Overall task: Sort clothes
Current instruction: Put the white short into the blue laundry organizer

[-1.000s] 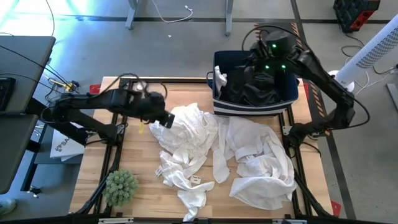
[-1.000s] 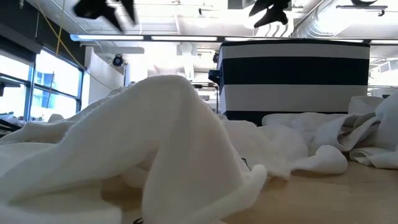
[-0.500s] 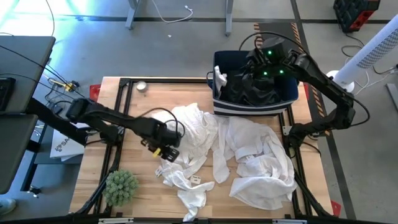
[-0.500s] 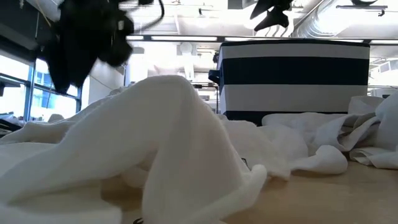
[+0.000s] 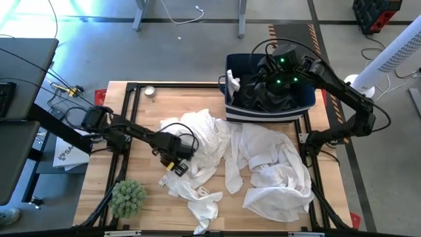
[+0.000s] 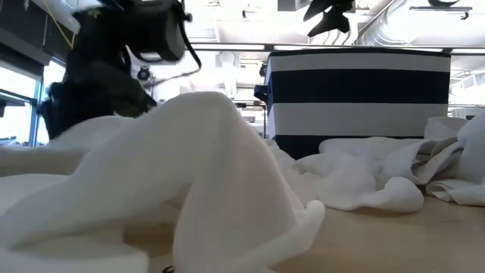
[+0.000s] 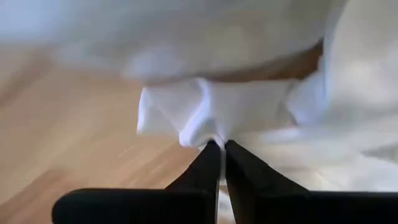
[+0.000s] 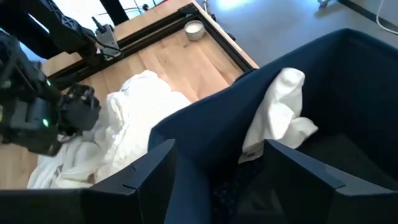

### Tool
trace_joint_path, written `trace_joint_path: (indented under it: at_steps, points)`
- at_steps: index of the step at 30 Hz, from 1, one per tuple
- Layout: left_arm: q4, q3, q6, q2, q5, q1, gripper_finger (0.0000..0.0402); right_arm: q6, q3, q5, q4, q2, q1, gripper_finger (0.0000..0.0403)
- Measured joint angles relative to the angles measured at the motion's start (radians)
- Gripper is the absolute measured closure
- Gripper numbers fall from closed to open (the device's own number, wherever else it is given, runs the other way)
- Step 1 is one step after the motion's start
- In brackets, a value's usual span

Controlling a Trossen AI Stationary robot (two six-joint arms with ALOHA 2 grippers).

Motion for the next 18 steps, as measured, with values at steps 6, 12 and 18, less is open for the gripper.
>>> trace_joint_path:
  at_steps: [6, 12, 18]
  points:
    - [-0.282, 0.091, -0.027, -0.239, -0.123, 0.016, 0.0397, 0.0, 0.0, 0.0, 0.074, 0.0, 0.036, 0.0165]
    - [-0.339, 0.278, -0.09, -0.475, -0.327, 0.022, 0.0399, -0.015, 0.0, -0.085, 0.254, 0.0, 0.089, 0.0165]
    - [-0.136, 0.425, -0.011, -0.59, -0.667, 0.022, 0.04, -0.022, 0.0, -0.156, 0.457, 0.0, 0.15, 0.0165]
